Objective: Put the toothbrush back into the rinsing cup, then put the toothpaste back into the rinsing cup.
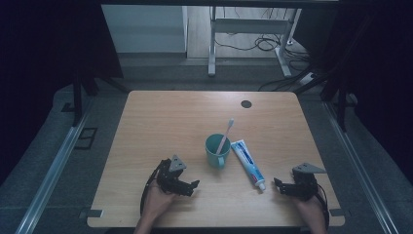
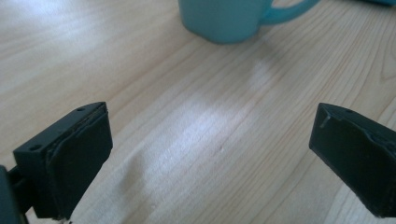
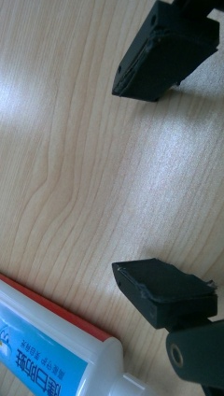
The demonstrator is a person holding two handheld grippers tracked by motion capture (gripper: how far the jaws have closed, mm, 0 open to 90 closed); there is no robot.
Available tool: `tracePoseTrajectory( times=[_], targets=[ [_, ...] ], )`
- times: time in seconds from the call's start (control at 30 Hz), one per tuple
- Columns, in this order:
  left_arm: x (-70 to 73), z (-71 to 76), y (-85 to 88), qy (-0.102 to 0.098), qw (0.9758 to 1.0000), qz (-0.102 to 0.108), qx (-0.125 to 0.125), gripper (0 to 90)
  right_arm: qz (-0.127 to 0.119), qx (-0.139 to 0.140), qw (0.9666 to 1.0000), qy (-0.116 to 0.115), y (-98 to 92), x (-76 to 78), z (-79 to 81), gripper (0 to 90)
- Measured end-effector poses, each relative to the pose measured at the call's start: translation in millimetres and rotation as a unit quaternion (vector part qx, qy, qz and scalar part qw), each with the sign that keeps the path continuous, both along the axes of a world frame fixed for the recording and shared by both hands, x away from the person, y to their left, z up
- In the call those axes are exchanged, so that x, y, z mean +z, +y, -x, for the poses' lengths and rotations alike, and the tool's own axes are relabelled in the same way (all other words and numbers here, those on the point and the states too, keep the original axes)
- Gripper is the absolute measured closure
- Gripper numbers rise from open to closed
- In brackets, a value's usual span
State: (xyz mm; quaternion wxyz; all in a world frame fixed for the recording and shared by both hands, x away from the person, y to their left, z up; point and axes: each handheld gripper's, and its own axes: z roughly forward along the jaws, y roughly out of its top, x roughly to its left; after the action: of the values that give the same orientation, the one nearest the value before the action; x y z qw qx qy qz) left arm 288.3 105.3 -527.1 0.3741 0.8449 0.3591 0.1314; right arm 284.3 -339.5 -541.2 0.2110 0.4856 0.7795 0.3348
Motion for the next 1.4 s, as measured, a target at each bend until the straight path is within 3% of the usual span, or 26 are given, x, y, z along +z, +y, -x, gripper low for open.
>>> tracePoseTrajectory(
  times=[0.5,0.9,1.1,1.4],
  targets=[
    [-15.7,2.4,1.5,0.016,0.9998,-0.014,0.002,0.0,-0.001,-0.001,1.0000,0.000,0.1,0.0,0.0,13.0],
    [-17.1,0.3,3.1,0.030,0.9993,-0.022,0.007,0.0,-0.001,0.004,1.0000,0.001,0.5,0.1,0.3,12.6],
    [-17.4,0.9,1.5,0.027,0.9991,-0.030,0.011,0.3,0.012,0.011,0.9999,-0.004,1.9,1.1,2.0,8.4],
    [-17.7,1.3,0.4,0.023,0.9990,-0.037,0.015,1.1,0.004,0.013,0.9999,0.007,1.2,3.8,2.5,5.4]
  ],
)
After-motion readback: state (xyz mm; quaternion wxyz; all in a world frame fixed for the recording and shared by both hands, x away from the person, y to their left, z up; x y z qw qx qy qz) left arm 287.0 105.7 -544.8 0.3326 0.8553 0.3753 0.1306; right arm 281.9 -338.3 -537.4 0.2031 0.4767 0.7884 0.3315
